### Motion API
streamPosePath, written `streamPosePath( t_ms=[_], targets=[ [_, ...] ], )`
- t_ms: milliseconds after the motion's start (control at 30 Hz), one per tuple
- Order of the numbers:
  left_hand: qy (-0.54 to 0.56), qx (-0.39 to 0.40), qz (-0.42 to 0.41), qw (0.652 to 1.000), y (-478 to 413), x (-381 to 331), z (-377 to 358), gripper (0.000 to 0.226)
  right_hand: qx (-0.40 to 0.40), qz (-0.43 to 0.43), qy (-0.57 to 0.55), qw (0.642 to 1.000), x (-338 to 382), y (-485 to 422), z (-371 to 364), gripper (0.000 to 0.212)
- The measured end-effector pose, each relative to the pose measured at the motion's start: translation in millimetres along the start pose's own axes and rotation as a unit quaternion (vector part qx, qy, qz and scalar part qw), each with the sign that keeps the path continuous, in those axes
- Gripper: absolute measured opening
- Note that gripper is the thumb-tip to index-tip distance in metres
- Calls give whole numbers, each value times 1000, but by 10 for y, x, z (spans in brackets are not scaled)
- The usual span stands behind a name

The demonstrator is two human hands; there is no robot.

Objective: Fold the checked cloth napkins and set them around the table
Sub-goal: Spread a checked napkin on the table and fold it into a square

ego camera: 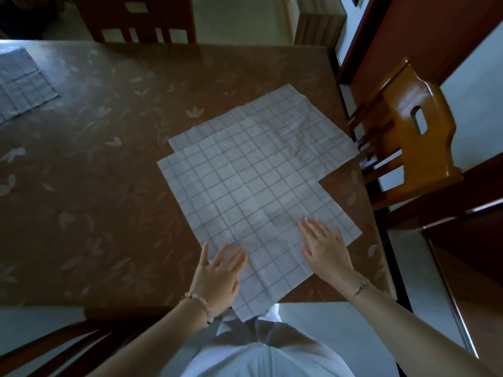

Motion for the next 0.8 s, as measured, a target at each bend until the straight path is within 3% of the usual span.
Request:
streamPosePath(
  t_ms=[267, 433, 567, 700, 800],
  targets=[
    [-48, -10, 54, 997, -39, 675, 44, 36, -70, 76, 18, 994, 317, 403, -108, 51],
    [-32, 25, 87, 995, -86, 754, -18, 52, -57, 77, 10, 995, 434, 491, -232, 51],
    [7, -17, 27, 999, 20, 513, -111, 54, -55, 67, -11, 996, 424, 526, -242, 53],
    [14, -28, -60, 998, 175, 204, -222, 60, -24, 132, -13, 991, 568, 608, -386, 61],
    [11, -19, -68, 997, 238, 168, -314, 67, 4, 161, 7, 987, 542, 603, -475, 70]
  ],
)
Point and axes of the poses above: each hand's wrist, its own y-axis away from the middle knuckle, its own z-axis out of the back of the hand, x = y × z, the point moved 6 cm from there along -y, towards the middle knuckle, and after that the axes turned 8 degrees about -y, right-handed, at the moved point
